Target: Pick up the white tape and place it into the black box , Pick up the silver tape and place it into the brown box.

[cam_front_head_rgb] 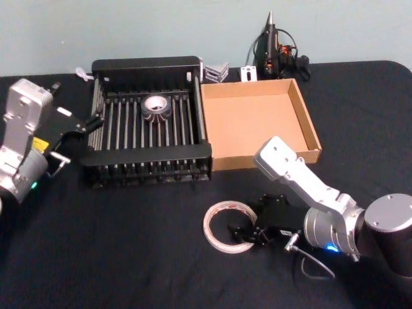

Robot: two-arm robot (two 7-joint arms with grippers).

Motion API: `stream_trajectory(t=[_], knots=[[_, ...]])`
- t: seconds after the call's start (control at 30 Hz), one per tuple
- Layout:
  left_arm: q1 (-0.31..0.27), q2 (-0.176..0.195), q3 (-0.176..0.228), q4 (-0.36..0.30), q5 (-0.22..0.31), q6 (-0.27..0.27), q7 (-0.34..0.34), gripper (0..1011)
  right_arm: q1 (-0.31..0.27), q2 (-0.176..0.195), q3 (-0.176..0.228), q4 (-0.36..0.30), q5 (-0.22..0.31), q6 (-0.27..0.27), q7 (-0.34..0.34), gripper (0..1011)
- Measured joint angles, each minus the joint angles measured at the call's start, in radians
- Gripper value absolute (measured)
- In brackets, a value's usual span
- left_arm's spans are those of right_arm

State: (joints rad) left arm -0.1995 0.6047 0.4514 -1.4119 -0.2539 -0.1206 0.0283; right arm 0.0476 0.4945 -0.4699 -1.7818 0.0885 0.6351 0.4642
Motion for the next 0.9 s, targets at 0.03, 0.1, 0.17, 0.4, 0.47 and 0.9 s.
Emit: stream_trajectory(t=[0.03, 0.1, 0.17, 0.4, 0.47, 0.9], knots=[[0.0, 0.0, 0.0, 0.0, 0.0, 0.0, 0.0, 1001, 0.0, 0.0, 0.001, 0.0, 0.0, 0.0, 0.001, 720], [0.0, 0.0, 0.0, 0.0, 0.0, 0.0, 0.0, 1001, -0.001, -0.002, 0.004, 0.0, 0.0, 0.0, 0.002, 704], [0.0, 0.0, 0.0, 0.0, 0.0, 0.0, 0.0, 1001, -0.002, -0.003, 0.005, 0.0, 0.0, -0.001, 0.003, 689], [0.0, 0.0, 0.0, 0.0, 0.0, 0.0, 0.0, 1001, -0.003, -0.004, 0.006, -0.001, -0.002, -0.006, 0.006, 645], [0.0, 0.0, 0.0, 0.0, 0.0, 0.0, 0.0, 1001, -0.003, -0.004, 0.006, -0.001, -0.002, -0.006, 0.006, 634], [0.0, 0.0, 0.0, 0.0, 0.0, 0.0, 0.0, 1001, -0.003, -0.005, 0.006, -0.001, -0.002, -0.008, 0.006, 386]])
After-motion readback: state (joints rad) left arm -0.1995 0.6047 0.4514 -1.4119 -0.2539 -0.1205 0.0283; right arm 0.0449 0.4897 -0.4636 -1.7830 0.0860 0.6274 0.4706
